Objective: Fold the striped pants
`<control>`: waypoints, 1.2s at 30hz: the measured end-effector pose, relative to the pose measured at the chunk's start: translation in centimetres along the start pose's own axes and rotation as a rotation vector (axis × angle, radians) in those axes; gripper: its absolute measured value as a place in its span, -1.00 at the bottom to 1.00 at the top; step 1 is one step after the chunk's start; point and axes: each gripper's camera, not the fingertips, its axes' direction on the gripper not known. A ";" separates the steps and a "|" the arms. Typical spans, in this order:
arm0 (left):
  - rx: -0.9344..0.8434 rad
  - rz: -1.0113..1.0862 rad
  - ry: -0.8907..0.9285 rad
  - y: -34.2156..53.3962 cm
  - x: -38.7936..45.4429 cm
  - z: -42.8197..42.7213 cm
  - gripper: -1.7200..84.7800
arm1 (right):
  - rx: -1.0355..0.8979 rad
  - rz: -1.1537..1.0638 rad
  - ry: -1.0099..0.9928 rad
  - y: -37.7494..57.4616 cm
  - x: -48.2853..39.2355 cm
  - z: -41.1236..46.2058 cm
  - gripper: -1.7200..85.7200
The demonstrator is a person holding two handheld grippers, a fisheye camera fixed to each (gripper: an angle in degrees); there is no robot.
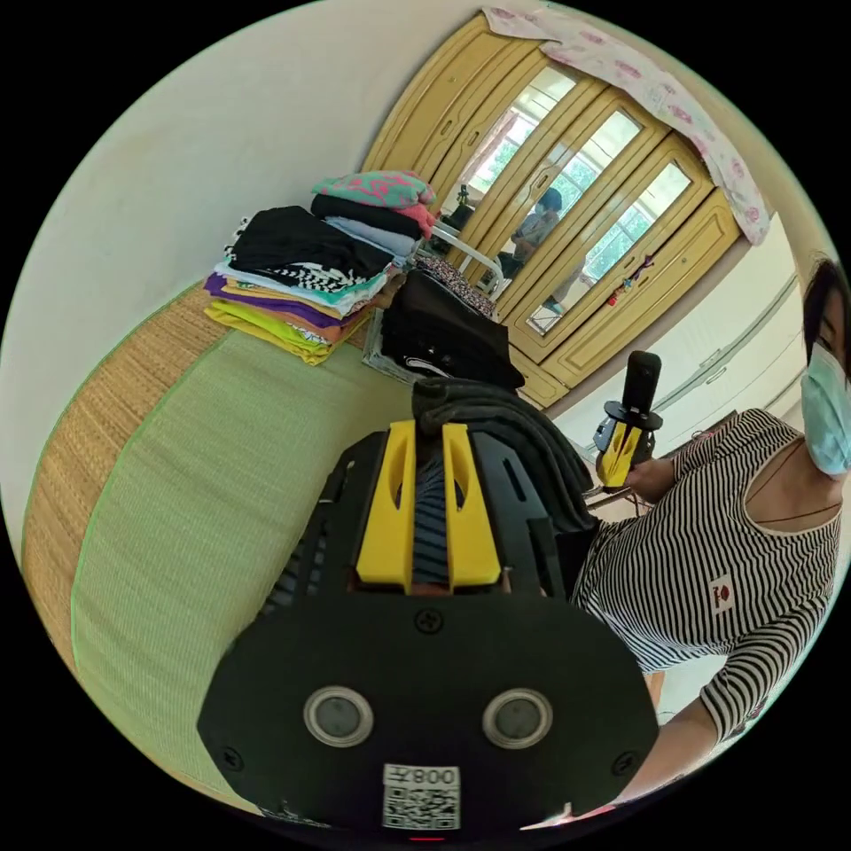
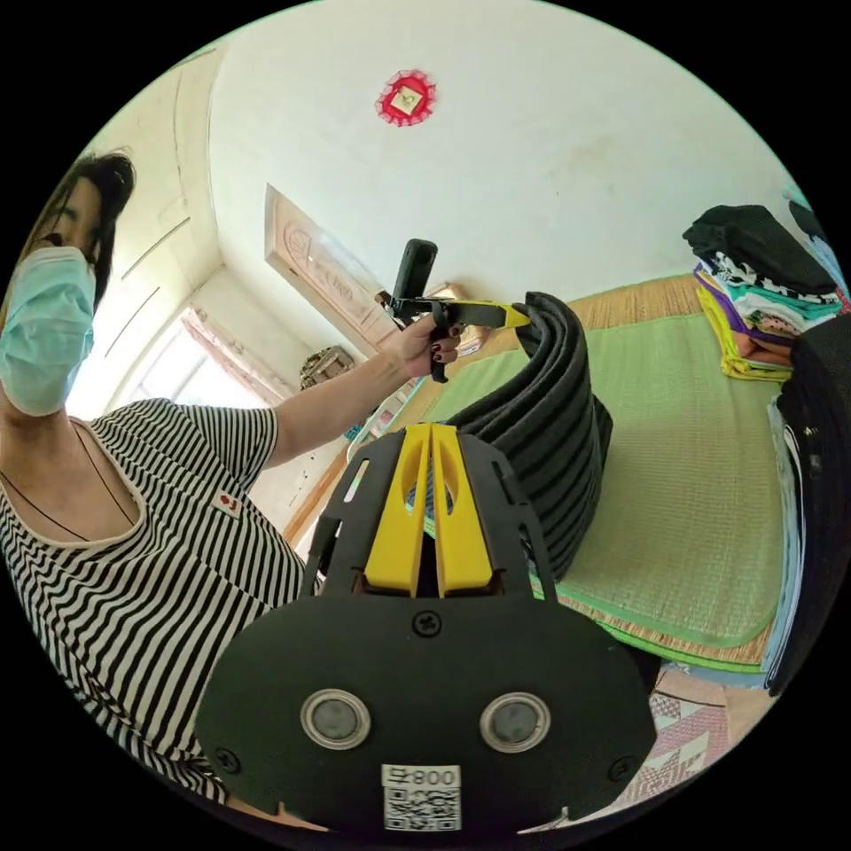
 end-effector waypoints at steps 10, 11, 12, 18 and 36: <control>0.179 -0.508 -0.006 28.4 -9.2 -4.0 -0.85 | -0.243 0.075 -0.136 -5.6 -1.5 15.2 -0.96; 0.222 -0.613 0.019 32.2 -10.2 -3.6 -0.84 | -0.256 0.102 -0.122 -5.7 -1.1 15.7 -0.96; 0.251 -0.658 0.039 34.0 -10.6 -3.3 -0.83 | -0.283 0.148 -0.095 -5.8 -0.1 16.6 -0.96; 0.464 -0.892 0.164 47.0 -9.9 -0.2 -0.77 | -0.397 0.241 0.006 -7.9 2.0 22.3 -0.92; 0.157 -0.818 0.017 54.0 -6.9 6.0 -0.88 | -0.761 -0.048 0.332 -20.5 -4.4 43.1 -0.90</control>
